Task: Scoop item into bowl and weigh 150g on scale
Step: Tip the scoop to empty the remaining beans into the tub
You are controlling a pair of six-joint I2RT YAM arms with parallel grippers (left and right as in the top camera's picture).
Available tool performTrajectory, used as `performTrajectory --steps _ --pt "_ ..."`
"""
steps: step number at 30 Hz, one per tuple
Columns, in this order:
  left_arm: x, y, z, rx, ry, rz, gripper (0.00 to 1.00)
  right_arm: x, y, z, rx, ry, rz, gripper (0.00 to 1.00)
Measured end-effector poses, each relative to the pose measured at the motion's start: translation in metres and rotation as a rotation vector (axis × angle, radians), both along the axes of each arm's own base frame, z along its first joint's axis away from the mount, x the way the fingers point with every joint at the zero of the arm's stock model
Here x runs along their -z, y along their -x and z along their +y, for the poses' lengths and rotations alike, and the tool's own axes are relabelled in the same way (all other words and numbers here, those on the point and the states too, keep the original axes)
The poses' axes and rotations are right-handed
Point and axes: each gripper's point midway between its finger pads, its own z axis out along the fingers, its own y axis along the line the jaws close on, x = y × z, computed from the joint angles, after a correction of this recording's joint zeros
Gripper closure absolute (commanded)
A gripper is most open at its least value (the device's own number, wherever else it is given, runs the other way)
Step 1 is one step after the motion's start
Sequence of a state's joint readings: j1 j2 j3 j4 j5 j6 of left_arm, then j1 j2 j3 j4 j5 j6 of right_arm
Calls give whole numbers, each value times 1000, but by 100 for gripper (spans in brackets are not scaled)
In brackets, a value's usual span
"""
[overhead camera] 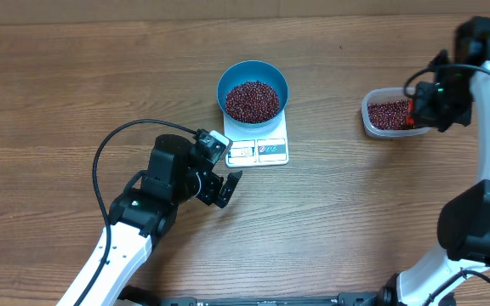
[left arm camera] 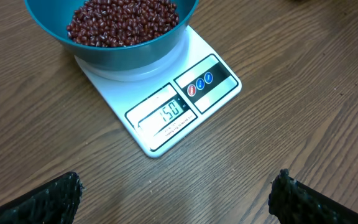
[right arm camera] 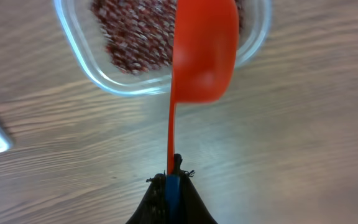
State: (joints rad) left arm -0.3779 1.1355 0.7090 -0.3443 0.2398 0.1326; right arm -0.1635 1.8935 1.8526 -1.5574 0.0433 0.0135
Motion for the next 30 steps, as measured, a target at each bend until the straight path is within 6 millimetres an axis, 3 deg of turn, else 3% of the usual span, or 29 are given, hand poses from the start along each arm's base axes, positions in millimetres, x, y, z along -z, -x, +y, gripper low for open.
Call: performTrajectory --steps 7,17,23,30 --pt "0 0 0 0 0 0 0 -3 2 9 -11 161 27 96" --pt "0 0 0 0 0 0 0 -5 -5 11 -14 208 0 96" --pt "0 0 0 0 0 0 1 -5 -9 15 -23 209 -15 96" --pt "0 0 0 0 0 0 0 -11 -15 28 -4 85 -75 96"
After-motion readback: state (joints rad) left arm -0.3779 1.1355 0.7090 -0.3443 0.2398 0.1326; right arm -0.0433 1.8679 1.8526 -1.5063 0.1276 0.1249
